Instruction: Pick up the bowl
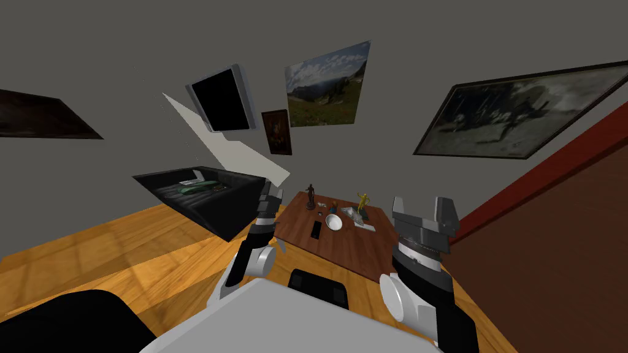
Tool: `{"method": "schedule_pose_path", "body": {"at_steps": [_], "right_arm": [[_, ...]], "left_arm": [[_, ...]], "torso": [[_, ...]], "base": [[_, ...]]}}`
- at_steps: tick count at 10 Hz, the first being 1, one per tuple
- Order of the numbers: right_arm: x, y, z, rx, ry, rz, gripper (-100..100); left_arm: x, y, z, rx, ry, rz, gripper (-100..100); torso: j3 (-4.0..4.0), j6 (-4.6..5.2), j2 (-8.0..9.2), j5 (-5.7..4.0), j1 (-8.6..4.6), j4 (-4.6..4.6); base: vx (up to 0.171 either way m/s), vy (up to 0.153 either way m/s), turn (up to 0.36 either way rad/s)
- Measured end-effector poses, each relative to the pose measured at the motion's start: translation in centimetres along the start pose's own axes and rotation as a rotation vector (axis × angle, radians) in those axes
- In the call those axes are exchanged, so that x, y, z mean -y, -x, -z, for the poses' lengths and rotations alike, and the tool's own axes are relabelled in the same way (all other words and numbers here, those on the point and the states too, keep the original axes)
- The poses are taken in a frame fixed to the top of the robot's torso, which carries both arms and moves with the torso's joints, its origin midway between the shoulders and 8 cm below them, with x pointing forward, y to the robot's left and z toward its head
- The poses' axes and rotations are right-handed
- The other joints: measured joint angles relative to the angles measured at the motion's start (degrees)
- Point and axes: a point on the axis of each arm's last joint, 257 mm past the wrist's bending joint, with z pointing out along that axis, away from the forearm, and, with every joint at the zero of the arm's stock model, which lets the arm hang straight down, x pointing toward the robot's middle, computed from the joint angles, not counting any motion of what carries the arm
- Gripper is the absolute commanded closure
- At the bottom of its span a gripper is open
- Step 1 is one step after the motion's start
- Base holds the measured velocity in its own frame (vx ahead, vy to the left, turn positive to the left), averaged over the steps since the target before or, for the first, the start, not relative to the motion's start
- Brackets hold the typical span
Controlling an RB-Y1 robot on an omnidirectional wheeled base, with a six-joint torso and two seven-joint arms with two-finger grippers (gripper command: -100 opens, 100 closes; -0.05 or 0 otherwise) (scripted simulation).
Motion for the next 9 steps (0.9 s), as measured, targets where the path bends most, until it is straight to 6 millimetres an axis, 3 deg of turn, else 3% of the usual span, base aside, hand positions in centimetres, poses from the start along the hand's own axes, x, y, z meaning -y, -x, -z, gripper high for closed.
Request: {"method": "schedule_pose_path", "body": {"at_steps": [4, 7, 9], "right_arm": [[3.2, -2.4, 1.4, -0.106, -0.071, -0.033, -100], [7.8, -4.3, 3.5, -0.197, -0.170, -0.058, -100], [10.8, -6.3, 6.0, -0.267, -0.255, -0.064, -100]], "left_arm": [[0.0, 0.0, 0.0, 0.000, 0.000, 0.000, 0], [0.0, 0.0, 0.0, 0.000, 0.000, 0.000, 0], [0.0, 0.0, 0.0, 0.000, 0.000, 0.000, 0]], "torso": [[0.24, -0.02, 0.42, 0.05, 0.22, 0.09], [0.24, -0.03, 0.41, 0.09, 0.39, 0.09], [0.26, -0.02, 0.46, 0.09, 0.36, 0.10]], "base": [[-0.113, 0.068, 0.157], [-0.103, 0.108, 0.264], [-0.095, 0.085, 0.181]]}}
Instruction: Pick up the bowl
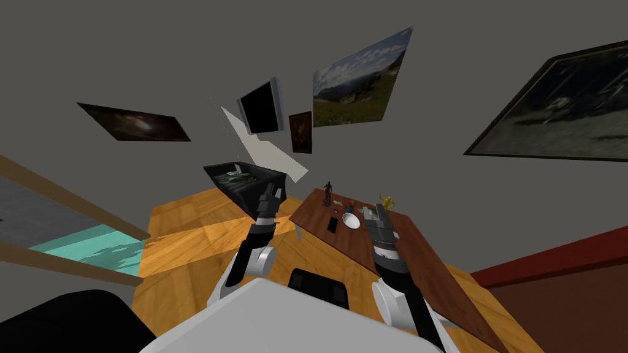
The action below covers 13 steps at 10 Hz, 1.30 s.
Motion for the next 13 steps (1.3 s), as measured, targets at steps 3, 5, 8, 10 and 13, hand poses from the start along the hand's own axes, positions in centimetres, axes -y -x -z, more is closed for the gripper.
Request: {"method": "schedule_pose_path", "body": {"at_steps": [3, 5, 8, 10, 13], "right_arm": [[4.7, -1.5, 2.3, -0.079, -0.113, 0.008, -100], [7.5, -2.0, 3.7, -0.123, -0.185, 0.022, -100], [11.2, -2.5, 6.2, -0.179, -0.285, 0.047, -100], [13.8, -3.3, 8.2, -0.223, -0.353, 0.068, -100], [17.5, -3.8, 11.7, -0.298, -0.461, 0.113, -100]], "left_arm": [[0.0, 0.0, 0.0, 0.000, 0.000, 0.000, 0], [0.0, 0.0, 0.0, 0.000, 0.000, 0.000, 0], [0.0, 0.0, 0.0, 0.000, 0.000, 0.000, 0], [0.0, 0.0, 0.0, 0.000, 0.000, 0.000, 0], [0.0, 0.0, 0.0, 0.000, 0.000, 0.000, 0]], "torso": [[-0.09, 0.00, -0.16, -0.03, -0.12, -0.03], [-0.14, 0.01, -0.24, -0.05, -0.23, -0.05], [-0.15, 0.06, -0.28, -0.05, -0.27, -0.05], [-0.17, 0.06, -0.30, -0.06, -0.30, -0.06], [-0.19, 0.03, -0.34, -0.06, -0.32, -0.06]], "base": [[-0.053, 0.070, 0.222], [-0.030, 0.052, 0.184], [-0.024, 0.058, 0.212], [-0.017, 0.052, 0.196], [-0.005, 0.038, 0.169]]}}
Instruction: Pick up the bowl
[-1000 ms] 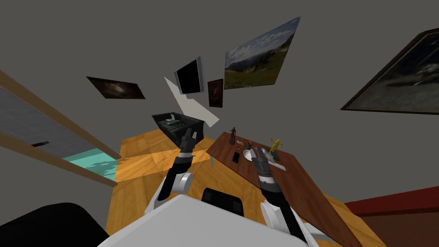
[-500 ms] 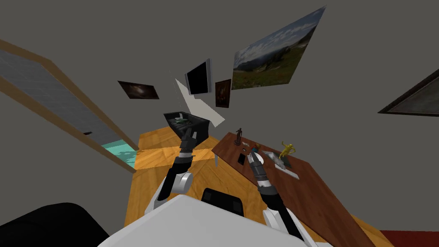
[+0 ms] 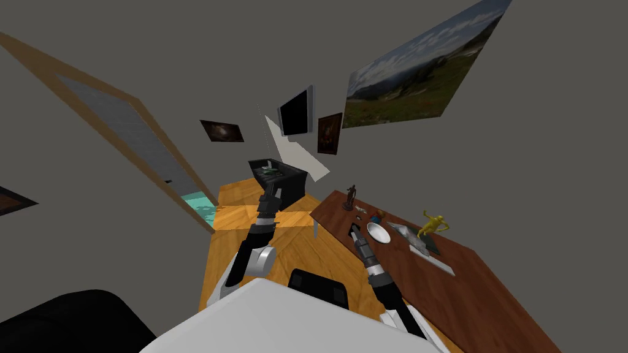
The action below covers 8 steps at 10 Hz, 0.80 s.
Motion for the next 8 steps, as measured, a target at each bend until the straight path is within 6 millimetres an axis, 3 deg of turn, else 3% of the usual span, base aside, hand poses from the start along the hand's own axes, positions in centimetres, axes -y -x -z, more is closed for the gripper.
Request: {"method": "schedule_pose_path", "body": {"at_steps": [2, 3, 8], "right_arm": [[3.0, -0.6, 1.5, -0.043, -0.076, 0.034, -100], [4.5, -0.6, 2.0, -0.058, -0.106, 0.046, -100], [9.8, -1.6, 4.9, -0.131, -0.238, 0.110, -100]], "left_arm": [[0.0, 0.0, 0.0, 0.000, 0.000, 0.000, 0], [0.0, 0.0, 0.0, 0.000, 0.000, 0.000, 0], [0.0, 0.0, 0.0, 0.000, 0.000, 0.000, 0]], "torso": [[-0.02, -0.01, -0.05, 0.00, -0.05, 0.00], [-0.04, 0.04, -0.07, -0.02, -0.09, -0.01], [-0.05, 0.01, -0.10, -0.02, -0.12, -0.02]], "base": [[0.013, 0.028, 0.250], [0.010, 0.006, -0.037], [0.022, 0.009, 0.175]]}}
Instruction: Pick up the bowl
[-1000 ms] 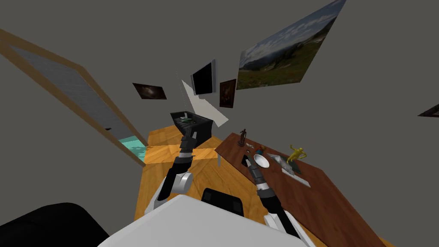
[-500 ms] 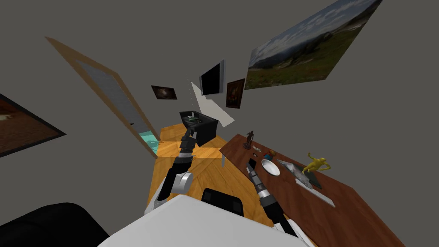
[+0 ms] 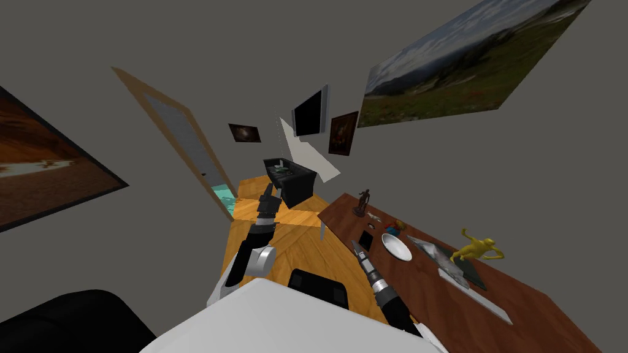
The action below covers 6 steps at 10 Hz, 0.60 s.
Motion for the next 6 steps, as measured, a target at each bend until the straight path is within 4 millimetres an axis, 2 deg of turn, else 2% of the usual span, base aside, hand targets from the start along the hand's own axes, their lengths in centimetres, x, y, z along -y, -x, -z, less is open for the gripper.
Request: {"method": "schedule_pose_path", "body": {"at_steps": [1, 2, 3, 4, 5, 6], "right_arm": [[1.3, -0.5, 0.4, -0.014, -0.029, 0.013, -100], [2.1, -0.5, 0.5, -0.019, -0.043, 0.020, -100], [3.8, -0.8, 0.9, -0.042, -0.079, 0.045, -100], [6.0, -1.5, 2.3, -0.078, -0.132, 0.084, -100], [7.5, -1.6, 3.1, -0.097, -0.172, 0.107, -100], [8.6, -1.6, 3.6, -0.104, -0.197, 0.114, -100]], "left_arm": [[0.0, 0.0, 0.0, 0.000, 0.000, 0.000, 0], [0.0, 0.0, 0.0, 0.000, 0.000, 0.000, 0], [0.0, 0.0, 0.0, 0.000, 0.000, 0.000, 0], [0.0, 0.0, 0.0, 0.000, 0.000, 0.000, 0], [0.0, 0.0, 0.0, 0.000, 0.000, 0.000, 0], [0.0, 0.0, 0.0, 0.000, 0.000, 0.000, 0]], "torso": [[-0.01, 0.03, -0.02, -0.01, -0.02, -0.01], [0.00, 0.05, 0.01, -0.01, -0.05, 0.00], [-0.02, -0.02, -0.04, -0.01, -0.04, 0.00], [-0.07, 0.00, -0.13, -0.01, -0.08, -0.03], [-0.07, 0.06, -0.12, -0.02, -0.11, -0.03], [-0.02, 0.07, -0.02, -0.02, -0.08, -0.01]], "base": [[0.016, -0.003, 0.018], [0.032, 0.003, 0.326], [0.068, -0.008, 0.468], [0.054, -0.020, 0.136], [0.020, -0.011, -0.052], [0.031, 0.001, 0.333]]}}
